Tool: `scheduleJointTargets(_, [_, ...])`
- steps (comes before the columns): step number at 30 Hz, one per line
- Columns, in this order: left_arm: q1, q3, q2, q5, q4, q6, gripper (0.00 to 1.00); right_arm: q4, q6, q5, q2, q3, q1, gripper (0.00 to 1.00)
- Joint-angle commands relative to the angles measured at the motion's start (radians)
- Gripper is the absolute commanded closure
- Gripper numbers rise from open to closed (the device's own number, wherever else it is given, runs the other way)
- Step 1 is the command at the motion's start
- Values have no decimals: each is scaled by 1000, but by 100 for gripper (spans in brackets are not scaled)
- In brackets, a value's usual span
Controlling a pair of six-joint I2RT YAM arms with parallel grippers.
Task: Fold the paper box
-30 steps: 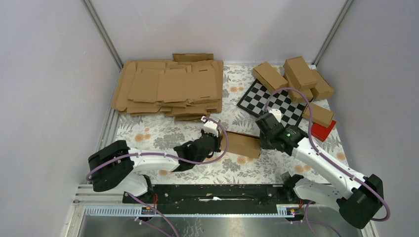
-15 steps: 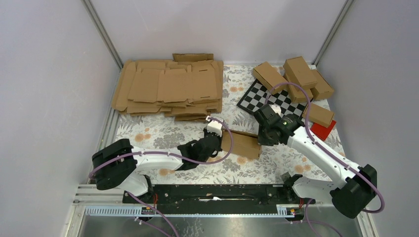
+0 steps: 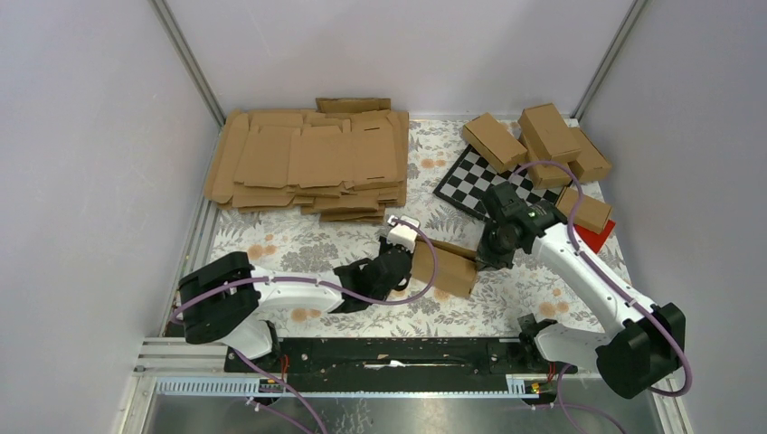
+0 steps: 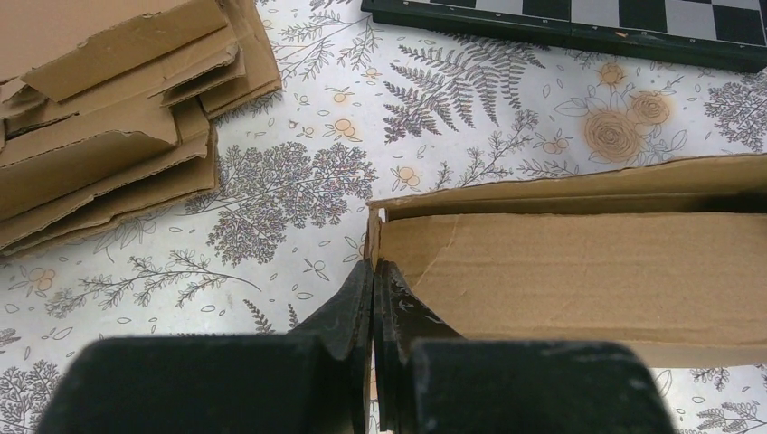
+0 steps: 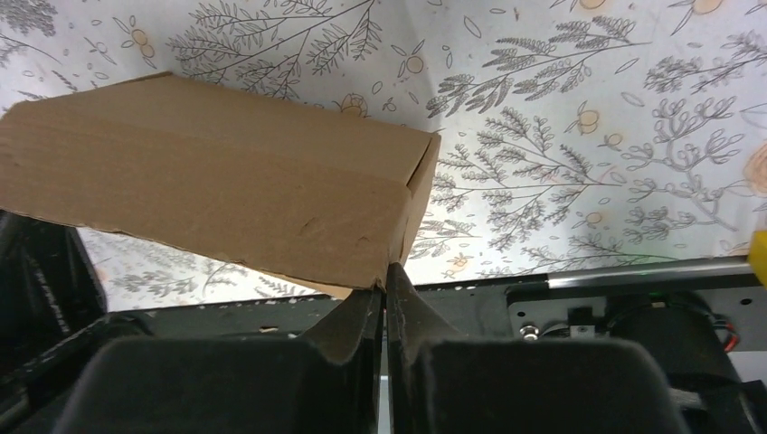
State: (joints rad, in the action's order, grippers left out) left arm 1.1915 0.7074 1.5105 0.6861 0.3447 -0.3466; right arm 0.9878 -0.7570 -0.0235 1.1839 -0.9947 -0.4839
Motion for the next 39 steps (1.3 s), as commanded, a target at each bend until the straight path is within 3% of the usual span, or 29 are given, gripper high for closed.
scheduleJointTargets(1, [25,48,23,16,15,34,100,-32,-36,181,-15,7,59,100])
scheduleJointTargets(7, [38,50,31,37,19,43,100,-57,-52,252,-30,43,101,100])
scheduleJointTargets(30, [51,43,43,31,23,19,100,-77,-3,113,-130,172,94,100])
scheduleJointTargets(39, [53,30,44,26,23,-5,100,-21,74,29,-120,119,74,100])
